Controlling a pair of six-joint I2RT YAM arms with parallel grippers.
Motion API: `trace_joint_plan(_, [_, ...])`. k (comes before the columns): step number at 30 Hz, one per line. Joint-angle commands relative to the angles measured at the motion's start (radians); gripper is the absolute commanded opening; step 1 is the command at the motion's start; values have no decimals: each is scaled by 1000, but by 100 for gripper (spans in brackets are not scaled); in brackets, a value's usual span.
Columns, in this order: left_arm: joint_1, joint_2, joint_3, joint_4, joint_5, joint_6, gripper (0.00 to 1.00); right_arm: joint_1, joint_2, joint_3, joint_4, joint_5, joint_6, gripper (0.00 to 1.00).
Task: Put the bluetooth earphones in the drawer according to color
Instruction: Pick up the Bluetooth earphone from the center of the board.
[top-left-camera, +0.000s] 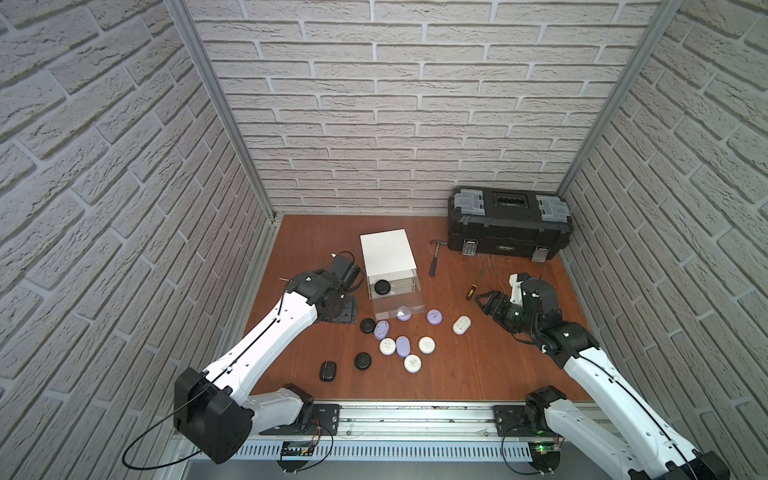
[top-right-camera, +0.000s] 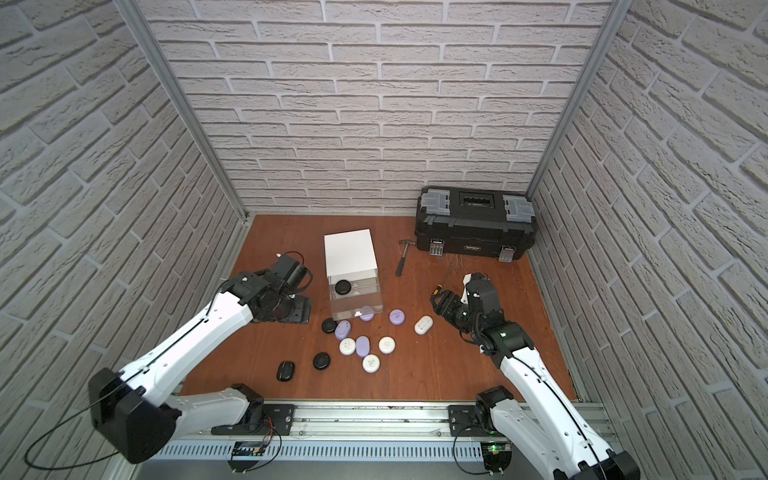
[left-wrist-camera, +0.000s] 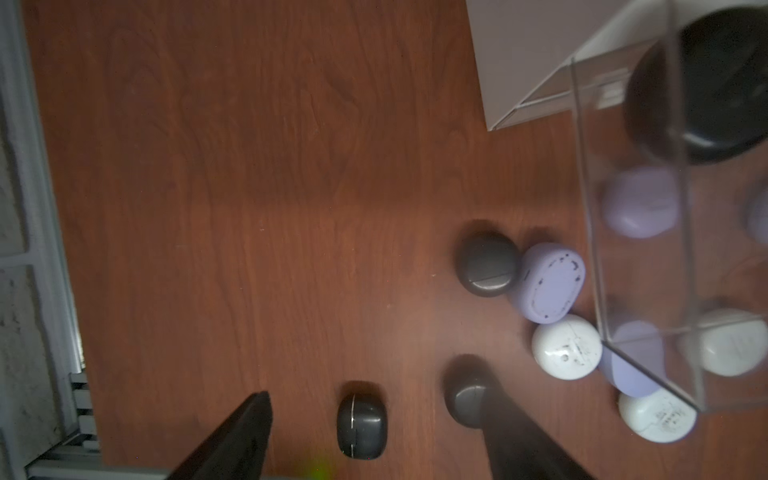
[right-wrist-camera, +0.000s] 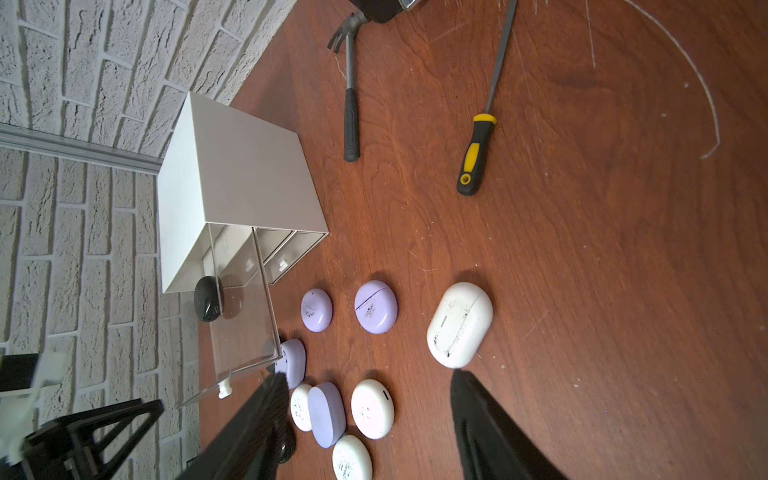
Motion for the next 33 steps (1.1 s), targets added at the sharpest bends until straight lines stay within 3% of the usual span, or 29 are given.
trace_joint_plan(1, [10,40,-59,180,98,-40,88,-9,-9,29,-1,-8,-25,67])
trace_joint_plan(15, [66,146,-230,437,217,-120,94,-9,-41,13,-8,18,-25,67])
trace_joint_plan(33, [85,237,-257,529,280,-131,98,-12,-40,9,-3,19,-25,67])
